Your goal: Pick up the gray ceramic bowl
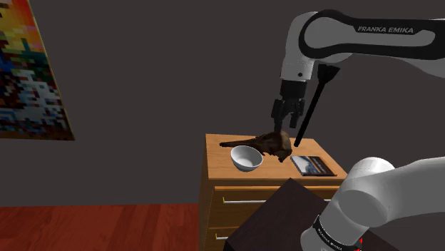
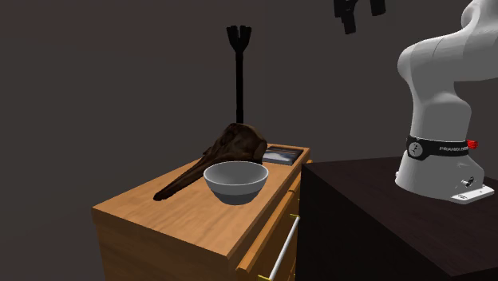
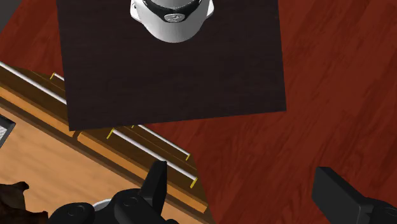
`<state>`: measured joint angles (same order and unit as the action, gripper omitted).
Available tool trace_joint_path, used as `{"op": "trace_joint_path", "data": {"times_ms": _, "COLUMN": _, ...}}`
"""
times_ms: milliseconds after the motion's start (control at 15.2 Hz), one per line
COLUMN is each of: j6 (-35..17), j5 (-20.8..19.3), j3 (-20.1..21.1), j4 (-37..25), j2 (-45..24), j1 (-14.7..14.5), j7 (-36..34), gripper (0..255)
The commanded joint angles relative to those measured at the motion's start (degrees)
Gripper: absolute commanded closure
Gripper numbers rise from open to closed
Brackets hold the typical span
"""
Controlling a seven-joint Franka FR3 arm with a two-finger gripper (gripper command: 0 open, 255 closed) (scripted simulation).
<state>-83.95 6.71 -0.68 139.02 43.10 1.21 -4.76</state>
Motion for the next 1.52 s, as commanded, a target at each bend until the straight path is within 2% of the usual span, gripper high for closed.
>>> {"op": "trace_joint_path", "data": {"times_ms": 0, "j6": 0.0, "j5": 0.0, "j3": 0.0, "j4": 0.0, "j2": 0.0, "j1": 0.0, "j7": 0.0, "gripper": 0}}
{"op": "trace_joint_path", "data": {"times_ms": 396, "j6": -14.6, "j5": -3.7, "j3": -0.2, "j4": 8.7, "j2": -2.8, "j1": 0.0, "j7": 5.0, "gripper": 0}}
{"op": "trace_joint_path", "data": {"times_ms": 726, "j6": -28.0, "j5": -6.7, "j3": -0.7, "j4": 13.8, "j2": -8.3, "j1": 0.4, "j7": 8.5, "gripper": 0}}
{"op": "trace_joint_path", "data": {"times_ms": 1122, "j6": -45.2, "j5": -10.8, "j3": -1.2, "j4": 16.6, "j2": -19.0, "j1": 1.3, "j7": 11.6, "gripper": 0}}
{"op": "trace_joint_path", "data": {"times_ms": 1452, "j6": -59.2, "j5": -15.1, "j3": -1.5, "j4": 15.8, "j2": -30.6, "j1": 2.7, "j7": 12.8, "gripper": 0}}
